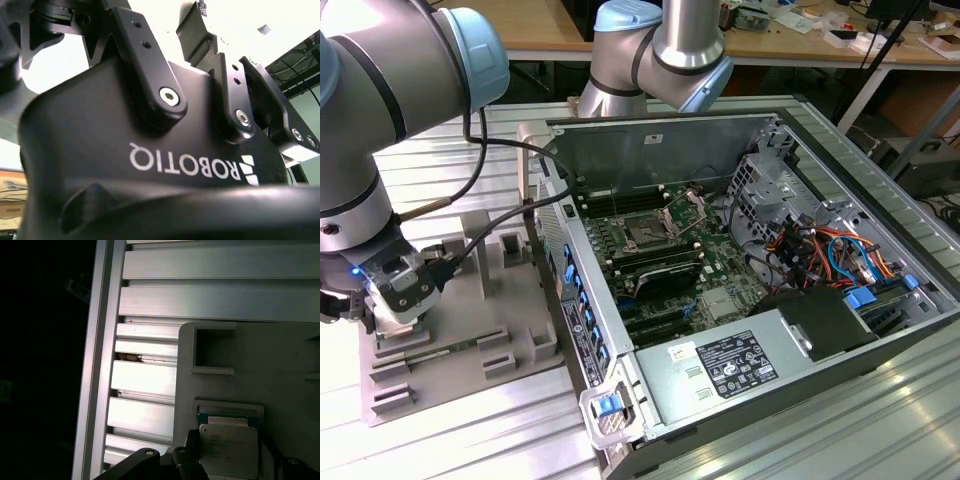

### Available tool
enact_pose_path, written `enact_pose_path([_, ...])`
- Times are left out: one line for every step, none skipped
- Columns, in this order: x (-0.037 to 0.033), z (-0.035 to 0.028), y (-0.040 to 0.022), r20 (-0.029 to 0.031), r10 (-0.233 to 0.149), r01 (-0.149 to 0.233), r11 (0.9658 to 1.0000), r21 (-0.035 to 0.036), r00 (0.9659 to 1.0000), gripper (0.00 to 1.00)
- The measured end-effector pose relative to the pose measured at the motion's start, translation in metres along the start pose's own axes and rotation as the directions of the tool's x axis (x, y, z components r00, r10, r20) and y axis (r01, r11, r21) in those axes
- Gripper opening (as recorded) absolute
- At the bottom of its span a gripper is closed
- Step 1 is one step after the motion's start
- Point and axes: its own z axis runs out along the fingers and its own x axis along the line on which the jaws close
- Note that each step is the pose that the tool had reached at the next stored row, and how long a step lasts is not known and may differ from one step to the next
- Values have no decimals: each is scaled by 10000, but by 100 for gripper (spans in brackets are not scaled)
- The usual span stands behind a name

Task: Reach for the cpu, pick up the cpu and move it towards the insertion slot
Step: 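Pick up the cpu and move it towards the insertion slot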

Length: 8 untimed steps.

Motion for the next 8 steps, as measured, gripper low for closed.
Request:
enact_pose_path([0,-3,0,1,0,0,10000,-1,10000,55])
enact_pose_path([0,-6,0,0,0,0,10000,0,10000,55])
enact_pose_path([0,-8,0,0,1,-1,10000,0,10000,55])
enact_pose_path([0,-10,0,1,0,0,10000,0,10000,55])
enact_pose_path([0,-13,0,1,0,0,10000,0,10000,55])
enact_pose_path([0,-14,1,1,0,0,10000,0,10000,55])
enact_pose_path([0,-18,1,0,0,0,10000,0,10000,55])
enact_pose_path([0,-20,1,0,0,0,10000,0,10000,55])
